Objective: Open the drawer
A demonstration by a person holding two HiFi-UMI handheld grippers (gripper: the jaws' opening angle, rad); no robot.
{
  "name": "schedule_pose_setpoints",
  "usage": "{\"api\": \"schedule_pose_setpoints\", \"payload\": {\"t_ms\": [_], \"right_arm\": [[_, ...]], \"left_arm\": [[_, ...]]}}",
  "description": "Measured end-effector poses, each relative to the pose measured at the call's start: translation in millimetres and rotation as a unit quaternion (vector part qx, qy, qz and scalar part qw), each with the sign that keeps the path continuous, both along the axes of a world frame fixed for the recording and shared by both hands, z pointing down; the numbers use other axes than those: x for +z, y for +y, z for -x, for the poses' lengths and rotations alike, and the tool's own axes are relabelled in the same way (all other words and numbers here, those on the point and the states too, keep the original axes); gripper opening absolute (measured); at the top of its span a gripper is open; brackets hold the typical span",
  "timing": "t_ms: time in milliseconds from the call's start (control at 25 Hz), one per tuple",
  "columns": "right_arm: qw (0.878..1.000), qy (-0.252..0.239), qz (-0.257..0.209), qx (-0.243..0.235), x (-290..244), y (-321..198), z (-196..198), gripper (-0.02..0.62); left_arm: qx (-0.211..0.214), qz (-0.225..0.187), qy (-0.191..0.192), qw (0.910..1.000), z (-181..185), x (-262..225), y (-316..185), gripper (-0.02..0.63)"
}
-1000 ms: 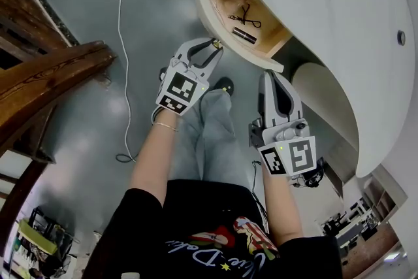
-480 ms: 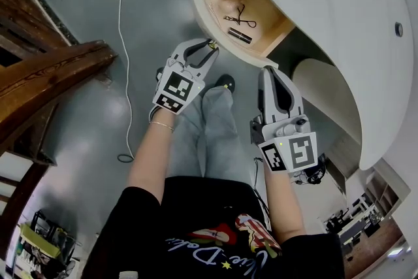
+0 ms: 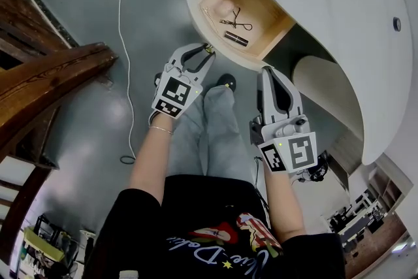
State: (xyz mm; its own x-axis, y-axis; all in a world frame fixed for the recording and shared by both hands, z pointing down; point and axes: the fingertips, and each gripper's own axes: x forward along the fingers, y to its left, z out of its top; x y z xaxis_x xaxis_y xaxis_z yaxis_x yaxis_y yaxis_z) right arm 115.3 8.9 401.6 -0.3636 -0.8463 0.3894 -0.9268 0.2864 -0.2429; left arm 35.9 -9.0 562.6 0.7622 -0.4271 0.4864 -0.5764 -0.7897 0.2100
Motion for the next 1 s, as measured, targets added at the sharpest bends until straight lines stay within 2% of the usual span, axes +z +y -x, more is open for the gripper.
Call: {"api": "schedule_pose_setpoints", "payload": {"t_ms": [1000], "right_arm": [[1.0, -0.001, -0.003, -0.001, -8, 6, 7, -0.005]], "left_arm": [[-0.001, 0.006, -0.01, 0.9999, 18, 0, 19, 0.097]]}}
